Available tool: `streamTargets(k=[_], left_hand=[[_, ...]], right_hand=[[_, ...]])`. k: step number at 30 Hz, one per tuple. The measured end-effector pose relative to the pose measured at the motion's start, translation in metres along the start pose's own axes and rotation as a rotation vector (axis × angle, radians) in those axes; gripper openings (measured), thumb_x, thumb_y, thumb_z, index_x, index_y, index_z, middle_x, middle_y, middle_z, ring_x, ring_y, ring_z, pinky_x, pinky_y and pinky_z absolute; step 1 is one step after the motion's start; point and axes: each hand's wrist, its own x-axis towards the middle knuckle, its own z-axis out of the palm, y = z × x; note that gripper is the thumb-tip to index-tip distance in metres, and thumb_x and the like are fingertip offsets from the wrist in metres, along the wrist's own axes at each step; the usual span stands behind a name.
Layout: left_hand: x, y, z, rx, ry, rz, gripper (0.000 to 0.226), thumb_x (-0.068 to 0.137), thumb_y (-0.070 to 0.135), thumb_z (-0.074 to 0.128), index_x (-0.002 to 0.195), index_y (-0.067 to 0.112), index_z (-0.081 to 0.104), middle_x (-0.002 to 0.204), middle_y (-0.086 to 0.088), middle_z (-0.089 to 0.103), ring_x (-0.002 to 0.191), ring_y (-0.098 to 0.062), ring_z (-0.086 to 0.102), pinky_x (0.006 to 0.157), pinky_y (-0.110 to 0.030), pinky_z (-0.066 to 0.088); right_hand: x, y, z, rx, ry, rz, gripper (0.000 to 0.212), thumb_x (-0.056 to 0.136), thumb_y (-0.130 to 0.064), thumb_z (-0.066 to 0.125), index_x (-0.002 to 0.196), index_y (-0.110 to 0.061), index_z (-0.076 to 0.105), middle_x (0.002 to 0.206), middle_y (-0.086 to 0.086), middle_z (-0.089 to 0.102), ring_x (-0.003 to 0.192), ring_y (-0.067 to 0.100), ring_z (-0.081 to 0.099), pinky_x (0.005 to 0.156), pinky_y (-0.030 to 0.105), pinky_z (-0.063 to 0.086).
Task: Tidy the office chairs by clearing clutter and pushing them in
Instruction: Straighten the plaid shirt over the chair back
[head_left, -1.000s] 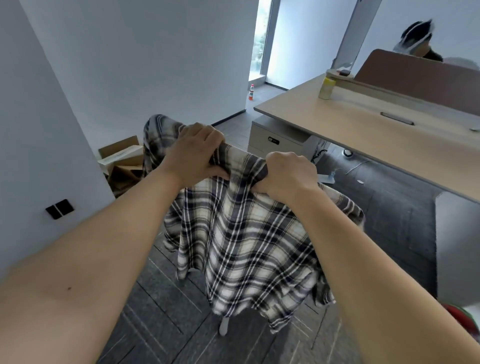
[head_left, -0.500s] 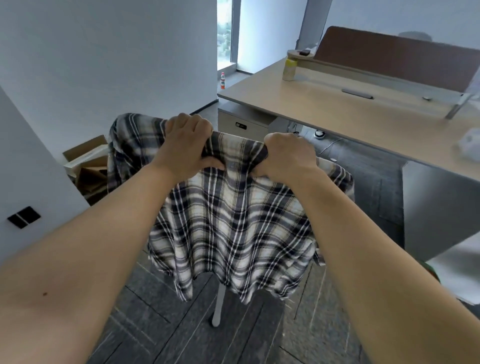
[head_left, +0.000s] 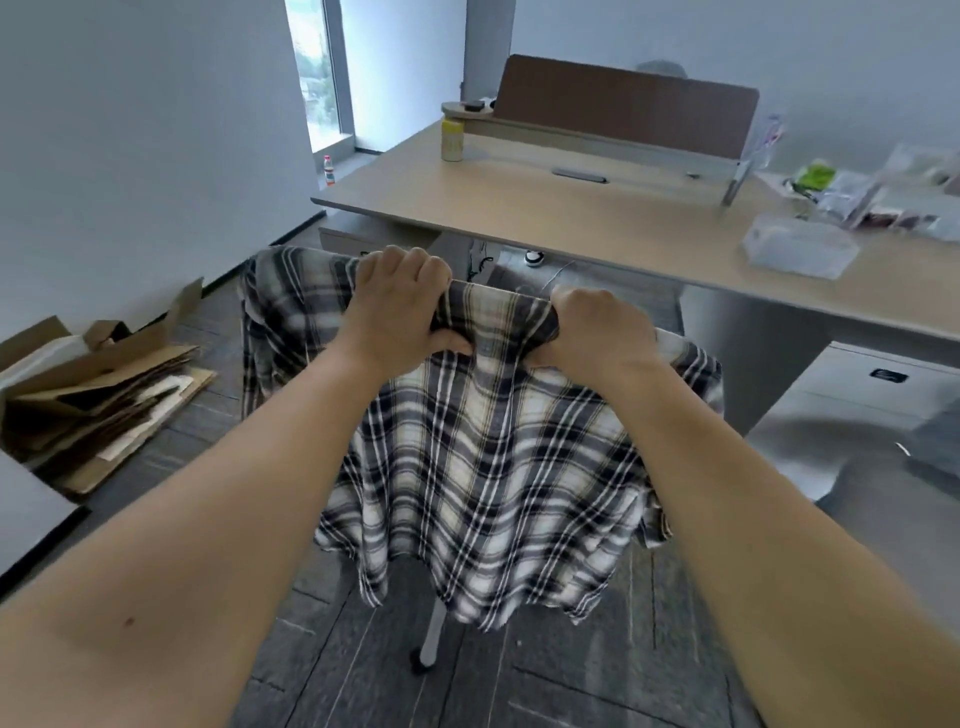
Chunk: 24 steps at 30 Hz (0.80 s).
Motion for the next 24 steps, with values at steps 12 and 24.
streamTargets(k=[12, 24], left_hand=[[0.062, 0.047, 0.026, -0.086, -0.077, 0.09, 0.063, 0.069, 0.036, 0.075, 0.116, 0.005, 0.047, 0.119, -0.015, 0.052, 0.115, -0.031, 0.042, 0.105, -0.041, 0.025], [0.13, 0.09, 0.059, -0.06, -0.054, 0.1, 0.067, 0.068, 0.041, 0.074, 0.116, 0.003, 0.048, 0.124, -0.017, 0.054, 0.121, -0.033, 0.043, 0.108, -0.04, 0.024]], right_hand=[[-0.004, 0.105, 0.003, -0.042, 0.122, 0.204, 0.042, 0.084, -0.018, 0.065, 0.119, -0.007, 0.044, 0.12, 0.013, 0.051, 0.116, 0.031, 0.043, 0.103, 0.041, 0.03], [0.041, 0.17, 0.003, 0.024, 0.165, 0.233, 0.047, 0.08, -0.019, 0.068, 0.117, -0.004, 0.044, 0.122, 0.013, 0.048, 0.119, 0.03, 0.038, 0.106, 0.039, 0.023]])
